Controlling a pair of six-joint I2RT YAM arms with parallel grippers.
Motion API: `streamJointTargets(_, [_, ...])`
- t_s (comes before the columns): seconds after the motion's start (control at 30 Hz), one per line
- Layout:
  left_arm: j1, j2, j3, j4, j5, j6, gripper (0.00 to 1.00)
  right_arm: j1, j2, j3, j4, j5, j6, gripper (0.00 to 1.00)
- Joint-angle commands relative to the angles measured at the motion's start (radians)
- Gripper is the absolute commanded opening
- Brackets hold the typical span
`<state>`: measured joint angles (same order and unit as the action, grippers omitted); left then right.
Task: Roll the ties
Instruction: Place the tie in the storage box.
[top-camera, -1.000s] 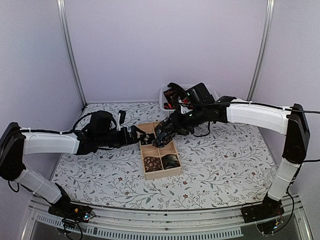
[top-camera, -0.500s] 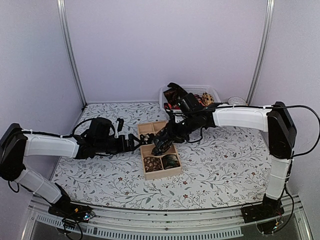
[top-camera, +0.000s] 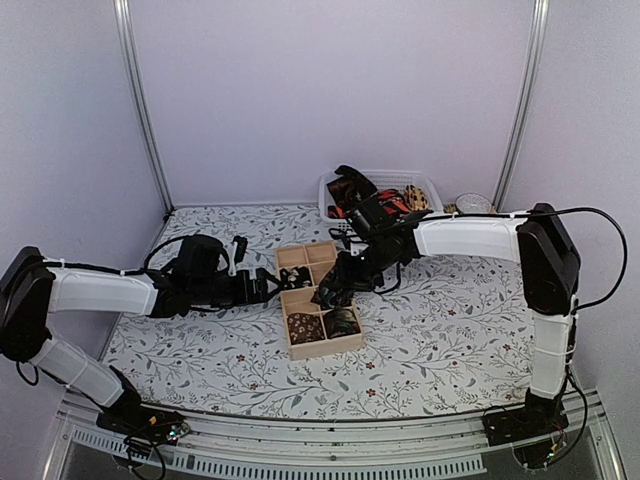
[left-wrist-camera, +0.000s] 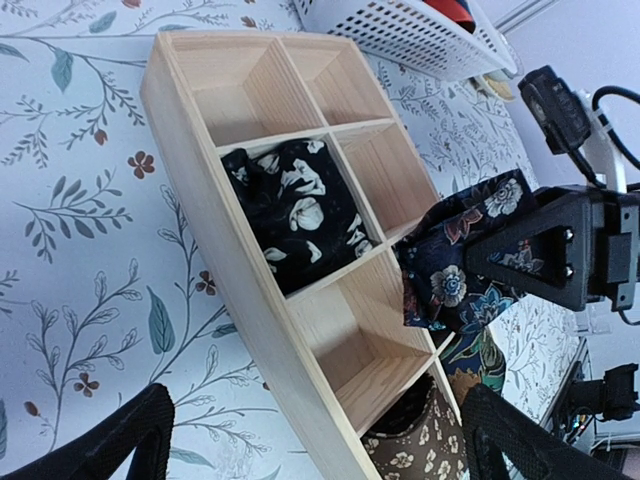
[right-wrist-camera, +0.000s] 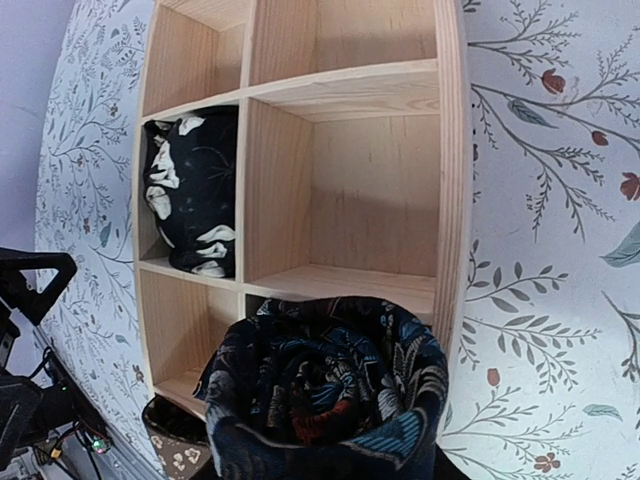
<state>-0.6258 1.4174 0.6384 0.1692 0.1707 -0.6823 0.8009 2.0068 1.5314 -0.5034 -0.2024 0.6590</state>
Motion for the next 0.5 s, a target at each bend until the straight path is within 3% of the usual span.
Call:
streamJointTargets(0.0, [0.011, -0.018, -0.014, -0.003, 0.008, 0.014, 1.00, 0.030, 0.097, 0.046, -0.059, 0.126, -0.036, 0.04])
streamJointTargets(0.47, [0.009, -0.025, -0.028, 0.009, 0.026, 0.011, 1.00, 0.141, 0.186, 0.156, -0.189, 0.388, -0.062, 0.06])
